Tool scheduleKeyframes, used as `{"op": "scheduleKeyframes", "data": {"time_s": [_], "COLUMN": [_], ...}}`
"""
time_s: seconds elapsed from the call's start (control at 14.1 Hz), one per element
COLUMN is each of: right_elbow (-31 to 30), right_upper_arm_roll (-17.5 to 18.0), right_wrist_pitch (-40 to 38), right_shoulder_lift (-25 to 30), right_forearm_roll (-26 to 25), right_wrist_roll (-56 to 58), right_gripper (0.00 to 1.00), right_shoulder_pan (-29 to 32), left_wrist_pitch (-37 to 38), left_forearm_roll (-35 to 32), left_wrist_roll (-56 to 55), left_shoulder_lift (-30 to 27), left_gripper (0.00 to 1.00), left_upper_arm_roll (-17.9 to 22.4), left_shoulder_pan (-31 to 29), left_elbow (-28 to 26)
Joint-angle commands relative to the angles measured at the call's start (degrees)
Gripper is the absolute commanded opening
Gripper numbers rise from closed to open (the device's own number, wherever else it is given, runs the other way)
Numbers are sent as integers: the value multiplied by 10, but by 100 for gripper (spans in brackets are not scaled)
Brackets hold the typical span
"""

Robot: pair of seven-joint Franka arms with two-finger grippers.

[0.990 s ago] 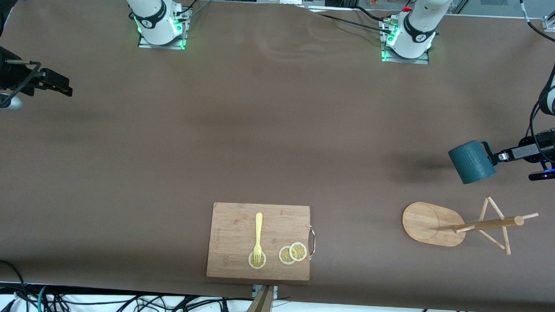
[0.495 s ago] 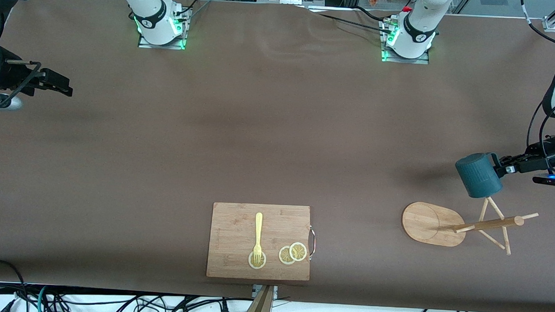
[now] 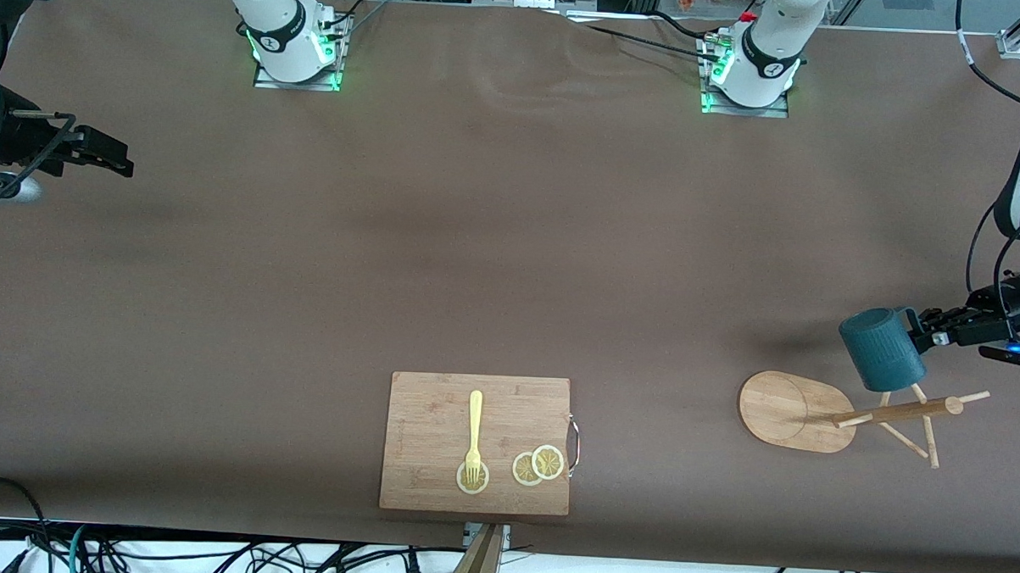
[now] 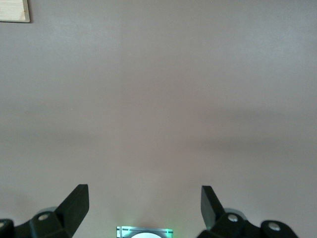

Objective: Pass cup and hang on rack
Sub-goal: 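Hook the mug handle onto a rack peg with the left gripper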

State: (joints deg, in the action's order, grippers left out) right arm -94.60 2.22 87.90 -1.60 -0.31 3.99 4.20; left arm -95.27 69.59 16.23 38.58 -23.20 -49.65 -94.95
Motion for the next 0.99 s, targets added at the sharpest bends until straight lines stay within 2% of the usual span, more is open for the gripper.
{"op": "scheduleKeyframes", "data": {"time_s": [0.0,0.28,0.92], "right_elbow": [10,10,10], "right_upper_arm_roll": [4,4,4], "right_wrist_pitch": [-10,-10,-11], "right_shoulder_lift": [-2,-2,-2], "right_forearm_roll": [9,9,14], "right_wrist_roll": [8,8,7], "right_gripper": [100,100,100], "right_shoulder_pan": [7,7,7], "left_wrist_pitch": [4,6,7], "left_forearm_roll": [1,-1,-9], "left_wrist_roll": [-26,-24,-24], "left_shoulder_lift": [28,35,55], "left_gripper": [0,0,0], "left_upper_arm_roll": [2,17,20], "left_shoulder_pan": [10,10,9], "left_elbow": [46,46,60]}}
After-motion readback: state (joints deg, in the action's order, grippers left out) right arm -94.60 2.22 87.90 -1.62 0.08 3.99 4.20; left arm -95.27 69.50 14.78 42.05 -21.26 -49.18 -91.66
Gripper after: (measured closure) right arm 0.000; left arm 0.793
